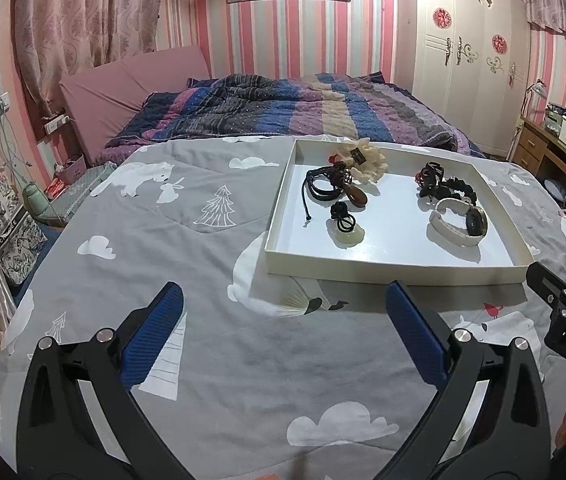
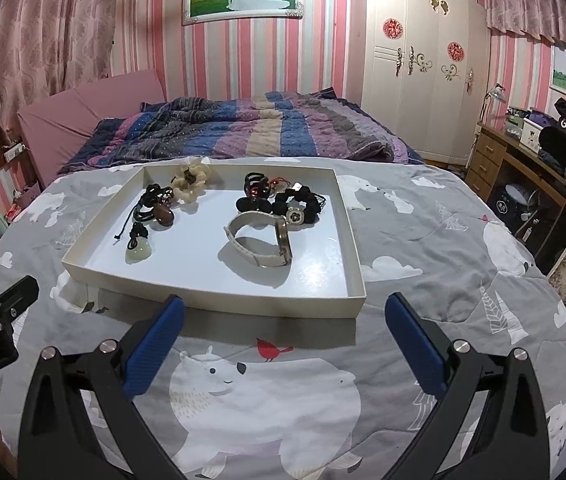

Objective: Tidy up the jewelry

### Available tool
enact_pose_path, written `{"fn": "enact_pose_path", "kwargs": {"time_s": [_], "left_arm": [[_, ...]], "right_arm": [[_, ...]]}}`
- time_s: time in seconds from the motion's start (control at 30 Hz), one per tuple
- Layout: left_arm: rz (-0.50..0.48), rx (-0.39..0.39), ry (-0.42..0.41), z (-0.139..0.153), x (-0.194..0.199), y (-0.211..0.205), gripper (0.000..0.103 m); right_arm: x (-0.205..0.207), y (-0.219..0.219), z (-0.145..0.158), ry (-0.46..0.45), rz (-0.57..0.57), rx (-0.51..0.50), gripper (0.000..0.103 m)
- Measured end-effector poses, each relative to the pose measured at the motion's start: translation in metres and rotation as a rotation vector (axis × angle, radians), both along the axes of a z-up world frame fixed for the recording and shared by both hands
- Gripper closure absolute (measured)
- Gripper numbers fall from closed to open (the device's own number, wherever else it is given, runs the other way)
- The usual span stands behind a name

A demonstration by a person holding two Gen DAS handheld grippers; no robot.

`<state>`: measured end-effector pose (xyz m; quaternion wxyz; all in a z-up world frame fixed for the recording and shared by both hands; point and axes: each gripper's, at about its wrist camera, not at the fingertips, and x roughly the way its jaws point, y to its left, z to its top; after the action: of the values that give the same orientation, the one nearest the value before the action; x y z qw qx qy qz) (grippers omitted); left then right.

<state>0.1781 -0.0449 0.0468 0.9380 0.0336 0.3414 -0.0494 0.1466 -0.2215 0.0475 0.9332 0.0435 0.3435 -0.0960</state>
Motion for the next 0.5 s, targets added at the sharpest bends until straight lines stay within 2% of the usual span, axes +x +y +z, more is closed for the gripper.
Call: {"fn": "enact_pose_path", "kwargs": {"time_s": [0.5], "left_arm": [[0.005,0.019,-0.012,0.0012,-0.0001,0.0001,0.003]], "right_arm": [[0.0005,0.0007,-0.0027,0.006,-0.003,-0.007,0.003]]}}
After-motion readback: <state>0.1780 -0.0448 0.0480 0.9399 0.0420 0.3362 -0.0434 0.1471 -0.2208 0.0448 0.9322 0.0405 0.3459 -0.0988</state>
